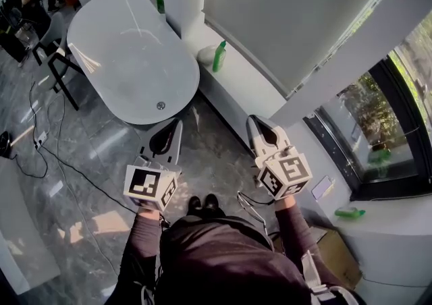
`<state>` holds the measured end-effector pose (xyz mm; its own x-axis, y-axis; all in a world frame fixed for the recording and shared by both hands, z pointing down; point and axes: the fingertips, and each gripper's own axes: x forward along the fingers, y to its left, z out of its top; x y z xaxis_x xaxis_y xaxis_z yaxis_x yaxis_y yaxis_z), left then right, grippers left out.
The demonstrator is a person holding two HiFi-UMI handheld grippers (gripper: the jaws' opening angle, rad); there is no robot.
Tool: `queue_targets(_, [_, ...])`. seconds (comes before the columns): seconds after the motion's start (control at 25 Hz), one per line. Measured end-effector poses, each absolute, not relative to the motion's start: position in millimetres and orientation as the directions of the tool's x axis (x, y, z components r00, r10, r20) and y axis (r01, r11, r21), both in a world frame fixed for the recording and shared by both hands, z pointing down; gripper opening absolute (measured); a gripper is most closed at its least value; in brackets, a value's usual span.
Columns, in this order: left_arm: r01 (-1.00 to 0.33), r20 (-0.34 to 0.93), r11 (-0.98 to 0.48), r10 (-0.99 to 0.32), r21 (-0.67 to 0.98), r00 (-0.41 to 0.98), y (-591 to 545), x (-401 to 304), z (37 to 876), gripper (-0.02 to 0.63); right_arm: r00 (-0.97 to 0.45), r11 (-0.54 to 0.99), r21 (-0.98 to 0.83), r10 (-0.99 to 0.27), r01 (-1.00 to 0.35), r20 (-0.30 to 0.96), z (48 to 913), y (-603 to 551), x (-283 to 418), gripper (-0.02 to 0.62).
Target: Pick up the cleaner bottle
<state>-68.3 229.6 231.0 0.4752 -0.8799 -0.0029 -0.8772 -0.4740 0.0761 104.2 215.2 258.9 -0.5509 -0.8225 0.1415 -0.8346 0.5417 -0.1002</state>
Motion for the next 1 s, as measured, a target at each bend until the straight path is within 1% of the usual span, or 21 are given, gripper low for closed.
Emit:
queue_targets(0.6, [-0.889, 0.006, -0.452, -0.891, 0.073, 0.454, 194, -31, 226, 0.006, -0.545, 0.540, -0.073, -0.831, -0.838, 0.109, 248, 186, 138, 0.002])
queue_targets(1.0, [-0.894, 0.023, -0.444, -0.895, 0.066, 0.446, 168, -21, 229, 0.006, -0.573, 0.565, -0.091, -0.812, -0.820, 0.116, 251, 164, 137, 0.002])
